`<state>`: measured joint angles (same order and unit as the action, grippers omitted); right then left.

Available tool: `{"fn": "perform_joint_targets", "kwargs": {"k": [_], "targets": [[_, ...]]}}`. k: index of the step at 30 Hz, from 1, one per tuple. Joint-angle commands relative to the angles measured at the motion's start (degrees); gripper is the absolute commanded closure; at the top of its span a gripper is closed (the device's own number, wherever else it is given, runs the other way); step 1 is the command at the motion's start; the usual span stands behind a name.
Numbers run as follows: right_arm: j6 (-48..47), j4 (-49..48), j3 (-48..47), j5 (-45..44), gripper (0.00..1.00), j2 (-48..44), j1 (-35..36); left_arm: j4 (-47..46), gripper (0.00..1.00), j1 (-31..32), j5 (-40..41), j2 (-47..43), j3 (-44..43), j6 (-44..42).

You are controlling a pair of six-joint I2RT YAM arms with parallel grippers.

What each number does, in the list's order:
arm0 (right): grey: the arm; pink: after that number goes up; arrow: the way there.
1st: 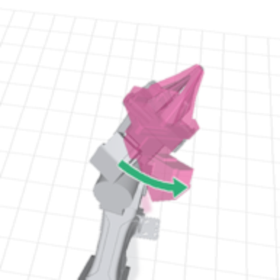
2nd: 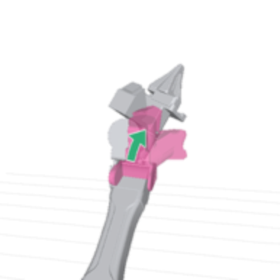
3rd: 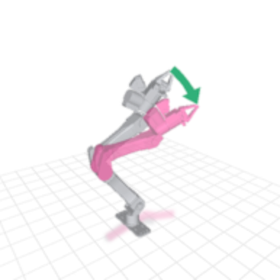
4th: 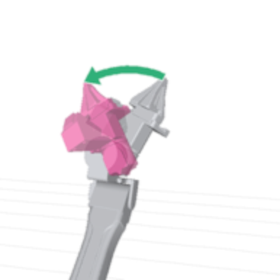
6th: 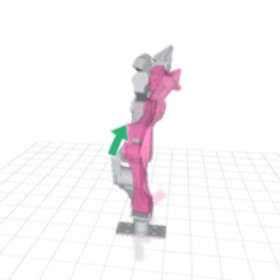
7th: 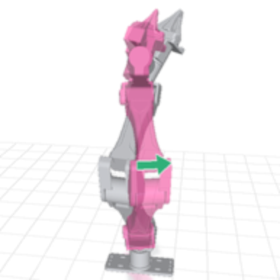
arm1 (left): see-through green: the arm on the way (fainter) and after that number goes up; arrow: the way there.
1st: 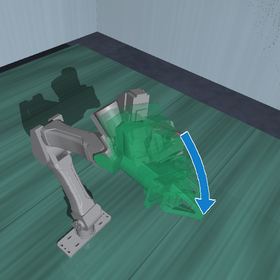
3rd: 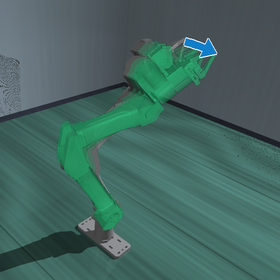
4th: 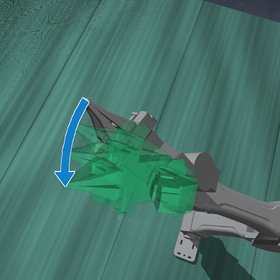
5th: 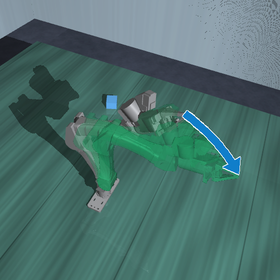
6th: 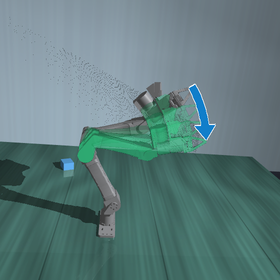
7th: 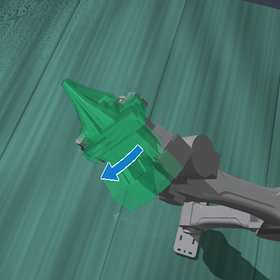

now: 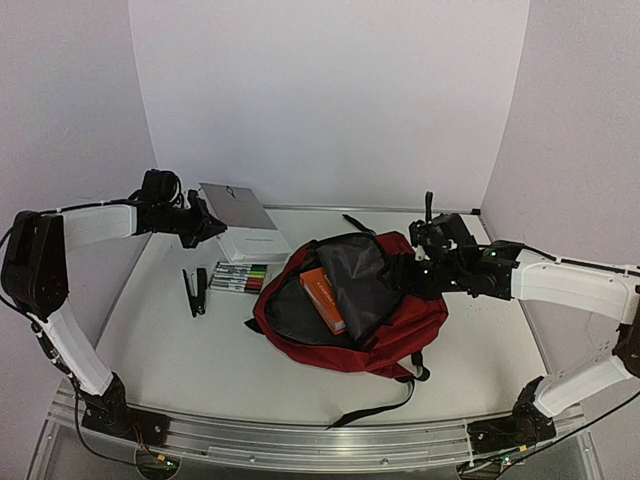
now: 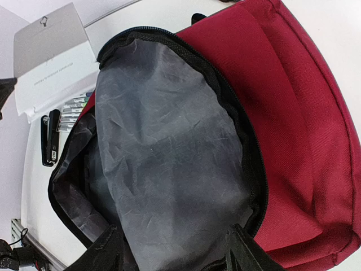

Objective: Pack the student bag
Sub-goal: Pick up the book from the center of the board.

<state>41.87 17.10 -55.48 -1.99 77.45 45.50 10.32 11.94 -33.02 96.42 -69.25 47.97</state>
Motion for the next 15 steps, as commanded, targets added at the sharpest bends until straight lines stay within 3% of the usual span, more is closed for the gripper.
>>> {"fn": "perform_joint_targets", "kwargs": {"k": [1,8,15], "targets": [[0.05,-1.98,-0.86,2.59,0.39,-2.17,0.59,-0.36,1.00,-0.08,-4.69,-12.14,8.01,-0.40],[-0.03,-3.55,-3.73,6.69,0.39,-1.22,1.84,1.14,1.00,-0.08,-7.47,-27.50,17.86,0.59],[1.81,-10.50,-5.24,13.06,0.33,2.18,3.49,2.46,1.00,-0.07,-17.93,-33.19,19.05,-5.02]]}}
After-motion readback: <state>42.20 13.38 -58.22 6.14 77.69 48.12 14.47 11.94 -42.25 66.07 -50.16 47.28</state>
